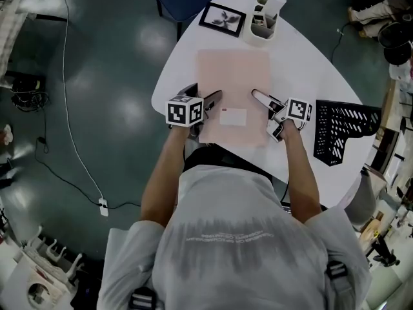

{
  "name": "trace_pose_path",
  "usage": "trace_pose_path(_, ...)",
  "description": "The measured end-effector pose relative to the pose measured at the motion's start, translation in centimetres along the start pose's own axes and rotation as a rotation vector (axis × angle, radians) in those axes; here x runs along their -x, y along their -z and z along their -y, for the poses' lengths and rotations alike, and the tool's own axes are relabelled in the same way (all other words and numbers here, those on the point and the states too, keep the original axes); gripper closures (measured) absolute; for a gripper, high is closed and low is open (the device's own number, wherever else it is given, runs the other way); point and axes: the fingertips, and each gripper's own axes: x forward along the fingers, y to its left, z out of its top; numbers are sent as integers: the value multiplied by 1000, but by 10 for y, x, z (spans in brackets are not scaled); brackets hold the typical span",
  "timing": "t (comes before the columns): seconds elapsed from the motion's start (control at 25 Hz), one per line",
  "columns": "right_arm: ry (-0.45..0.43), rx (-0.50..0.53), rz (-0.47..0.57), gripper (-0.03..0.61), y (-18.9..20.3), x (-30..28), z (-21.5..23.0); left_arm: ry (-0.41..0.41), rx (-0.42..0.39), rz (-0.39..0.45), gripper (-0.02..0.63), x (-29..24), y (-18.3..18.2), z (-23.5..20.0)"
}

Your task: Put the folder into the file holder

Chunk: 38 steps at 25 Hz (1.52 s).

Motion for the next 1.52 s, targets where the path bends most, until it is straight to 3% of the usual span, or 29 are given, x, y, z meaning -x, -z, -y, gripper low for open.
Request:
trace_pose_path(0.16, -95, -12, -75, 293, 5, -1, -13, 35, -7, -15, 242, 2, 0, 2)
trace_pose_path(0.28, -150, 6, -160, 302, 21, -9, -23, 66, 5, -36, 242, 2, 2, 3)
trace_pose_path(0.48, -135, -50, -235, 328, 53, -22, -22, 66, 35, -22, 236, 4, -2, 1)
trace_pose_path(0.76, -89, -118, -211, 350, 70, -24, -7, 17, -47, -27, 230, -1, 2, 0)
trace_pose_path(0.92, -103, -130, -153, 359, 75, -16, -7, 49, -95, -59, 230, -3, 7, 5)
trace_pose_path(1.0, -113, -110, -127, 375, 75, -12, -13, 76, -77, -55, 230, -1, 6, 6)
trace_pose_path(1.08, -115, -72, -107, 383, 73, -9, -21, 112, 14, -14, 235, 4, 1, 4)
trace_pose_path(1.2, -112, 6, -78, 391, 67, 0, -33, 156, 123, 58, 309, 15, -10, 0)
trace_pose_path(1.32, -114, 86, -24, 397, 56, 18, -44, 151, 93, 123, 360, 30, -26, 6)
trace_pose_path(1.52, -103, 185, 78, 407, 32, 54, -58, 113, 40, 244, 544, 53, -61, 25)
